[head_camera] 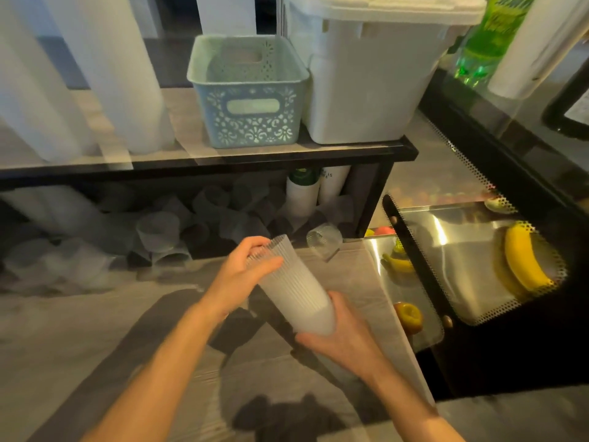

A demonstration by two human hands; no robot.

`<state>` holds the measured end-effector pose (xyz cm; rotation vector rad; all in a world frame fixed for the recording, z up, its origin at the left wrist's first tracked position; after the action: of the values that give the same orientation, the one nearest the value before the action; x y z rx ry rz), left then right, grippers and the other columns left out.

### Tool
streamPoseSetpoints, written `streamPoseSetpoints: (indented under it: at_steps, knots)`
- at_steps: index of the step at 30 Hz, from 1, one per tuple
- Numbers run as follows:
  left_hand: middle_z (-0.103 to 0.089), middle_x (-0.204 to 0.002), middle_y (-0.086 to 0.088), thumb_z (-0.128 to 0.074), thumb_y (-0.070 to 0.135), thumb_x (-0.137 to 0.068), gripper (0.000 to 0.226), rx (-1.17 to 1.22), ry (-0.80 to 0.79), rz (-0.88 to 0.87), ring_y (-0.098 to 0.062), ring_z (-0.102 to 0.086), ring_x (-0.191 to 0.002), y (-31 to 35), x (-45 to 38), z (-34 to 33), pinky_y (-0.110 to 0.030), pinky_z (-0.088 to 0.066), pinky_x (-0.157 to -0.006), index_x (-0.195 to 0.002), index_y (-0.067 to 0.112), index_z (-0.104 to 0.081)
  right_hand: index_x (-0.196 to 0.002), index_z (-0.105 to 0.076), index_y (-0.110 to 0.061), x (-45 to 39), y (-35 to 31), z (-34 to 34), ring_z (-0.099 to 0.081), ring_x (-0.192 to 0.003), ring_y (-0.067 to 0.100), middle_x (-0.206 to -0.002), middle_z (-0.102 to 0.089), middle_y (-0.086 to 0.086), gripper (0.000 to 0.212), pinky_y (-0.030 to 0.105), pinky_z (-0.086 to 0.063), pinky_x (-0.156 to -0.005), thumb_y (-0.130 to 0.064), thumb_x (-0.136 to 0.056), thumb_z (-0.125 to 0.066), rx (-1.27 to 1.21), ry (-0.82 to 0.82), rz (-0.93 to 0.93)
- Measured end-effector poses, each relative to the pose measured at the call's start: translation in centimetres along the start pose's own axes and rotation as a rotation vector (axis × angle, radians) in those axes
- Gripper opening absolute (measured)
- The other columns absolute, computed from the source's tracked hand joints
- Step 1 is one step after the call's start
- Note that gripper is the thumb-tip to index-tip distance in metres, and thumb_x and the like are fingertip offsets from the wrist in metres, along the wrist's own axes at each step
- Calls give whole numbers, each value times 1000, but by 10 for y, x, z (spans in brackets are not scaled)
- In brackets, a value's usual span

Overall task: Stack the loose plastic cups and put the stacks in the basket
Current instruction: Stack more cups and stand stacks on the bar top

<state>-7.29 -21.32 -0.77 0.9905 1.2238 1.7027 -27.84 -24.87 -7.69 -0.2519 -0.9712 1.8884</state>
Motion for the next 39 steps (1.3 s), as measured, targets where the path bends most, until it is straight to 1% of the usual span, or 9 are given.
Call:
streamPoseSetpoints:
  at_steps: [7, 12, 17, 23, 26, 31, 33, 36, 39]
  knots:
    - [-46, -132, 20, -48, 82, -72, 75, -101, -160, 69, 2, -44, -122, -26, 24, -23, -25, -36, -102, -134, 40, -44, -120, -31, -49, 0, -10, -3, -53, -103, 5, -114, -46, -23, 83, 37, -55, -84, -69, -55, -77, 23, -16, 60]
    - [-51, -127, 21, -45, 66, -79, 64, -35, -155, 89, 18, -44, -108, -18, 14, -30, -15, -36, -91, -135, 36, -48, -122, -30, -49, 2, 5, 0, -53, -101, 4, -112, -44, -24, 83, 36, -55, -85, -65, -57, -79, 0, -8, 5]
    - [-59, -123, 5, -62, 46, -89, 51, -70, -6, 48, -4, -57, -106, -12, -37, -36, -11, -42, -71, -134, 24, -52, -120, -30, -49, 2, 19, 23, -53, -100, 6, -112, -44, -22, 80, 36, -56, -82, -66, -58, -78, -53, 75, -45]
    - [-48, -133, -3, -67, 45, -88, 63, -556, 56, -65, -22, -51, -121, 0, -103, -72, -36, -45, -99, -141, 20, -44, -127, -37, -42, 9, 35, 51, -53, -102, 6, -112, -46, -21, 82, 31, -58, -80, -62, -60, -81, -102, 174, -75]
    - [-51, -133, -12, -61, 52, -89, 65, -787, 106, -73, -33, -50, -124, 1, -127, -91, -43, -47, -96, -139, 14, -46, -128, -35, -45, 14, 47, 57, -53, -102, 4, -111, -45, -24, 85, 30, -58, -79, -65, -58, -80, -104, 201, -112]
    - [-67, -106, -8, -58, 59, -88, 46, -1049, 47, -110, -29, -61, -100, -5, -147, -114, -36, -40, -77, -108, 18, -62, -127, -32, -47, 20, 66, 65, -53, -104, 5, -114, -42, -26, 86, 30, -59, -80, -68, -57, -78, -104, 214, -161]
    - [-69, -103, -6, -57, 58, -89, 43, -1091, 49, -122, -27, -63, -96, -14, -150, -115, -34, -39, -74, -109, 20, -62, -130, -33, -43, 23, 71, 66, -53, -106, 6, -116, -42, -24, 89, 31, -59, -81, -67, -57, -78, -116, 208, -182]
    - [-68, -106, -8, -58, 56, -89, 51, -1200, 79, -177, -28, -63, -98, -23, -148, -115, -36, -42, -81, -123, 18, -56, -131, -32, -41, 26, 76, 69, -52, -108, 7, -119, -42, -20, 92, 33, -58, -84, -70, -55, -75, -125, 206, -213]
    - [-67, -107, -10, -58, 54, -89, 45, -1197, 92, -174, -31, -60, -99, -24, -143, -111, -39, -40, -87, -113, 16, -58, -129, -31, -42, 28, 77, 66, -51, -108, 6, -118, -40, -21, 87, 32, -58, -84, -66, -59, -78, -144, 195, -211]
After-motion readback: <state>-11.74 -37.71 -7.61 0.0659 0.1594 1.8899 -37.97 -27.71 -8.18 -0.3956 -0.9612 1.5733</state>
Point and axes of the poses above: each hand's wrist, its own x-axis away from the middle knuckle, its own z-axis out of the back of the hand, y = z × x, the point moved 8 cm from there along -x, towards the middle knuckle
